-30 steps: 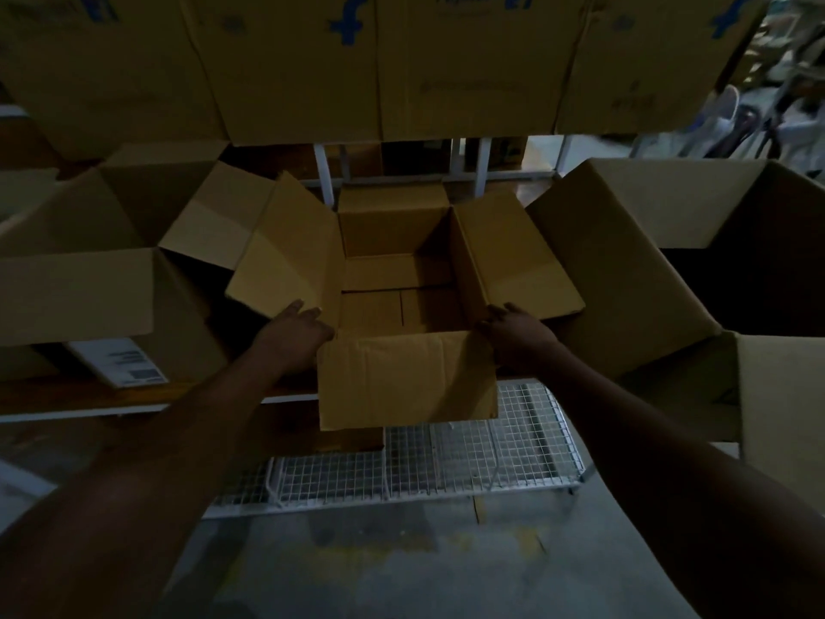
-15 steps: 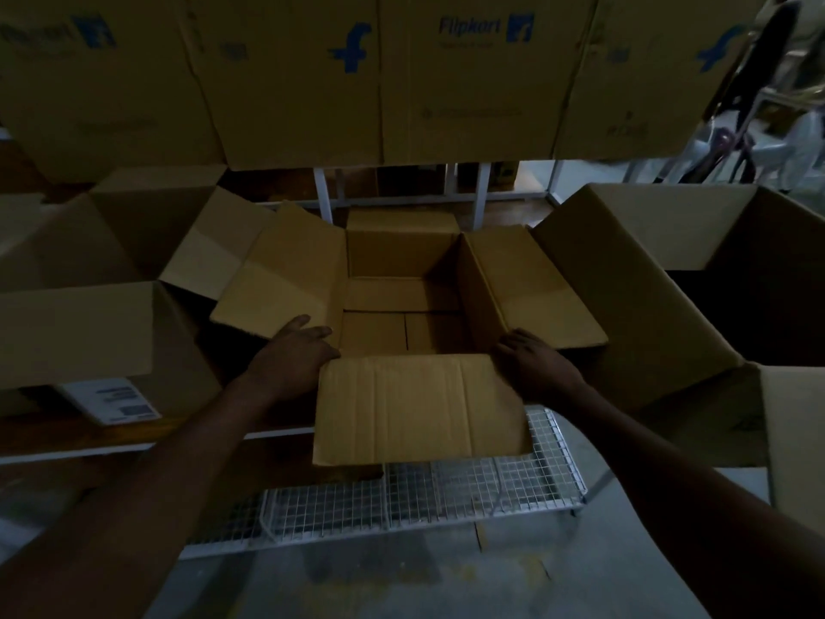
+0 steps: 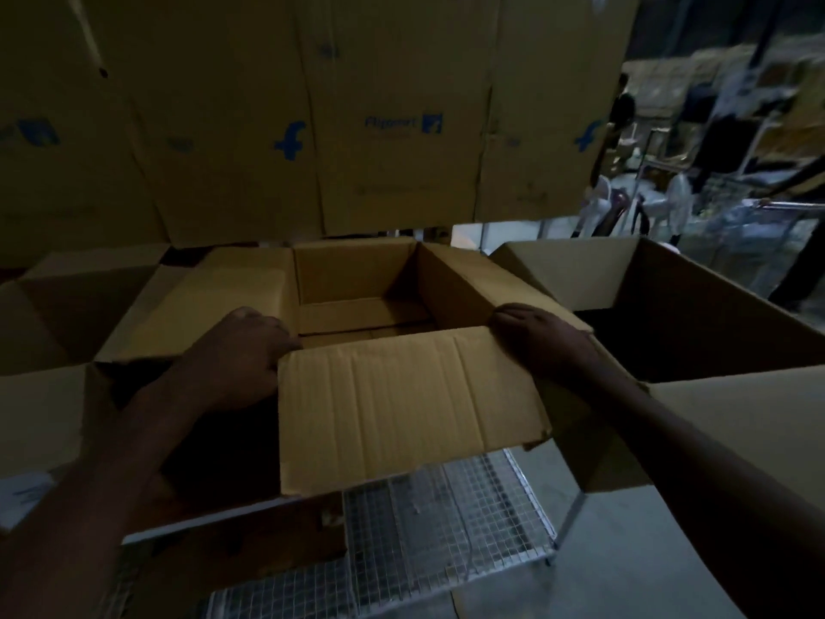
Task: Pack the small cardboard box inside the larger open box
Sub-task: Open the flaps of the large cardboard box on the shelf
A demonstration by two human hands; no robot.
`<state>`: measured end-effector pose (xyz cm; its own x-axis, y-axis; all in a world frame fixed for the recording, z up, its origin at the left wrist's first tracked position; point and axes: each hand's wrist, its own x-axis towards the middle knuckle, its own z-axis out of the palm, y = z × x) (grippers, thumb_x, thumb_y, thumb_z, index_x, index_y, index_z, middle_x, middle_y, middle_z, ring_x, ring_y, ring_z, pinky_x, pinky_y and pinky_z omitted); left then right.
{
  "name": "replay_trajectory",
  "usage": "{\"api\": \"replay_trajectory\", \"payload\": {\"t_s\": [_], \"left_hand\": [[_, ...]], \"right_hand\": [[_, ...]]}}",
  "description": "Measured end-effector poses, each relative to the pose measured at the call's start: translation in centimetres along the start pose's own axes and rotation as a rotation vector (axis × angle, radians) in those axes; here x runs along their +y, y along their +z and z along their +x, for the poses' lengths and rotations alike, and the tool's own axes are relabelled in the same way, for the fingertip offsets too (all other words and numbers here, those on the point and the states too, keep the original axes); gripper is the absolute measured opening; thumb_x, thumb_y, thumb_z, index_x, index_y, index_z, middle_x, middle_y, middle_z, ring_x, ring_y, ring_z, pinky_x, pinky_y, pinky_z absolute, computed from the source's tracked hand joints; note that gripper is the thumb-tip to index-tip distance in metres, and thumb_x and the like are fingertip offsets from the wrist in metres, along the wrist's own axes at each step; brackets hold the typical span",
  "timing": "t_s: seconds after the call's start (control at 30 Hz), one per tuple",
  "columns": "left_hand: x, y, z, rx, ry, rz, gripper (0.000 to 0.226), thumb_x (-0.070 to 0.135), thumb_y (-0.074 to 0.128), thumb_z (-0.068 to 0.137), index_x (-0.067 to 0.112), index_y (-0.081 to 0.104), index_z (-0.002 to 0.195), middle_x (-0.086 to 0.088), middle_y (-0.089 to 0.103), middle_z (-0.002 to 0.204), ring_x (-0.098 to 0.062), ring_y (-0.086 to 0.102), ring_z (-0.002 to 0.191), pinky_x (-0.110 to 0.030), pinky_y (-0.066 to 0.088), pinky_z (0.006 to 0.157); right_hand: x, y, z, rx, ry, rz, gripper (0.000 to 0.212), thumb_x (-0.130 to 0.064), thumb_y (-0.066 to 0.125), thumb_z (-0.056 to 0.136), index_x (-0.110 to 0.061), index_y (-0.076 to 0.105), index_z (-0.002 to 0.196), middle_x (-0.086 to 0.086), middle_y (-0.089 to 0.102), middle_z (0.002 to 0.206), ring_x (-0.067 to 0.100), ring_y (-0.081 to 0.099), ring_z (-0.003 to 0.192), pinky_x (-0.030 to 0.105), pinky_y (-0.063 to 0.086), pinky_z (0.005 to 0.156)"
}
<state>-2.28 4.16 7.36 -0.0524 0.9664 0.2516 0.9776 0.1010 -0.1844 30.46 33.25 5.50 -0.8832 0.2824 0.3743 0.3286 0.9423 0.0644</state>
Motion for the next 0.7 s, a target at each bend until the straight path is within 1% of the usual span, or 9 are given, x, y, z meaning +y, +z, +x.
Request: {"api": "replay_trajectory", "payload": {"t_s": [0.07,0.17,0.27,0.33,0.4,0.47,0.6,0.63,0.7], "left_hand": [[1.8,-2.4,0.7,0.074,0.012,0.017,0.031,0.043,0.069,0.077,0.035,0.079,0.105,0.009,0.077,0.107,-0.012,0.069,0.103,-0.040,0.040,0.099],[5.4,-6.7,2.5,0.193,-0.005,0.011,0.049,0.046,0.059,0.068,0.016,0.083,0.098,-0.005,0.080,0.102,-0.024,0.075,0.095,-0.042,0.047,0.095],[10.6,-10.6,4.6,0.249,0.038,0.024,0.051,0.048,0.052,0.067,0.012,0.083,0.087,-0.007,0.080,0.091,-0.029,0.075,0.082,-0.031,0.044,0.082],[13.3,-12.4,6.2,0.232,-0.024,-0.011,0.042,0.040,0.063,0.068,0.012,0.083,0.092,-0.010,0.079,0.101,-0.029,0.073,0.092,-0.028,0.040,0.085],[16.6,-13.8,8.4,0.200,-0.104,-0.088,0.036,0.022,0.081,0.073,0.013,0.081,0.108,-0.012,0.073,0.125,-0.031,0.066,0.116,-0.038,0.043,0.103],[20.1,-14.6,10.5,0.208,-0.101,-0.134,0.039,0.020,0.083,0.075,0.012,0.080,0.113,-0.015,0.068,0.133,-0.031,0.062,0.124,-0.045,0.039,0.112],[28.3,-16.6,15.7,0.239,-0.017,-0.122,0.044,0.038,0.064,0.071,0.012,0.082,0.101,-0.014,0.076,0.114,-0.026,0.068,0.112,-0.029,0.028,0.110],[30.1,-16.7,17.3,0.228,0.024,-0.103,0.043,0.043,0.060,0.073,0.014,0.082,0.095,-0.011,0.077,0.104,-0.026,0.069,0.104,-0.030,0.030,0.110],[32.8,-16.3,20.3,0.208,0.072,-0.082,0.036,0.045,0.056,0.074,0.020,0.079,0.085,-0.003,0.075,0.090,-0.024,0.069,0.091,-0.045,0.040,0.111]], "right_hand": [[1.7,-2.5,-0.2,0.046,-0.035,-0.033,0.034,-0.018,0.049,0.094,-0.013,0.062,0.125,0.012,0.064,0.127,0.026,0.058,0.119,0.038,0.050,0.093],[4.7,-6.0,-1.1,0.122,-0.053,-0.072,0.032,-0.017,0.052,0.093,-0.015,0.061,0.124,0.011,0.064,0.124,0.026,0.058,0.116,0.042,0.055,0.089],[8.2,-9.6,-3.4,0.177,-0.035,-0.068,0.046,-0.019,0.046,0.088,-0.011,0.059,0.131,0.016,0.059,0.134,0.031,0.053,0.126,0.044,0.050,0.093],[10.9,-11.8,-5.1,0.202,-0.036,-0.072,0.050,-0.019,0.045,0.086,-0.013,0.056,0.134,0.015,0.056,0.137,0.031,0.051,0.129,0.047,0.053,0.093],[14.2,-13.9,-7.4,0.236,-0.060,-0.085,0.048,-0.017,0.047,0.087,-0.014,0.055,0.134,0.013,0.058,0.135,0.029,0.052,0.126,0.047,0.054,0.093],[17.8,-15.8,-9.9,0.269,-0.076,-0.085,0.046,-0.012,0.048,0.087,-0.011,0.056,0.132,0.015,0.059,0.132,0.030,0.055,0.123,0.049,0.053,0.093],[24.5,-18.8,-15.6,0.380,-0.050,-0.129,0.040,0.009,0.059,0.085,-0.003,0.063,0.124,0.020,0.064,0.124,0.035,0.060,0.115,0.045,0.050,0.092],[26.3,-19.3,-17.2,0.395,-0.033,-0.143,0.039,0.010,0.060,0.085,-0.003,0.064,0.122,0.020,0.065,0.123,0.035,0.060,0.115,0.045,0.050,0.093],[29.8,-19.9,-20.1,0.401,-0.019,-0.159,0.035,0.008,0.059,0.087,-0.005,0.064,0.120,0.019,0.065,0.122,0.034,0.059,0.114,0.047,0.048,0.097]]}}
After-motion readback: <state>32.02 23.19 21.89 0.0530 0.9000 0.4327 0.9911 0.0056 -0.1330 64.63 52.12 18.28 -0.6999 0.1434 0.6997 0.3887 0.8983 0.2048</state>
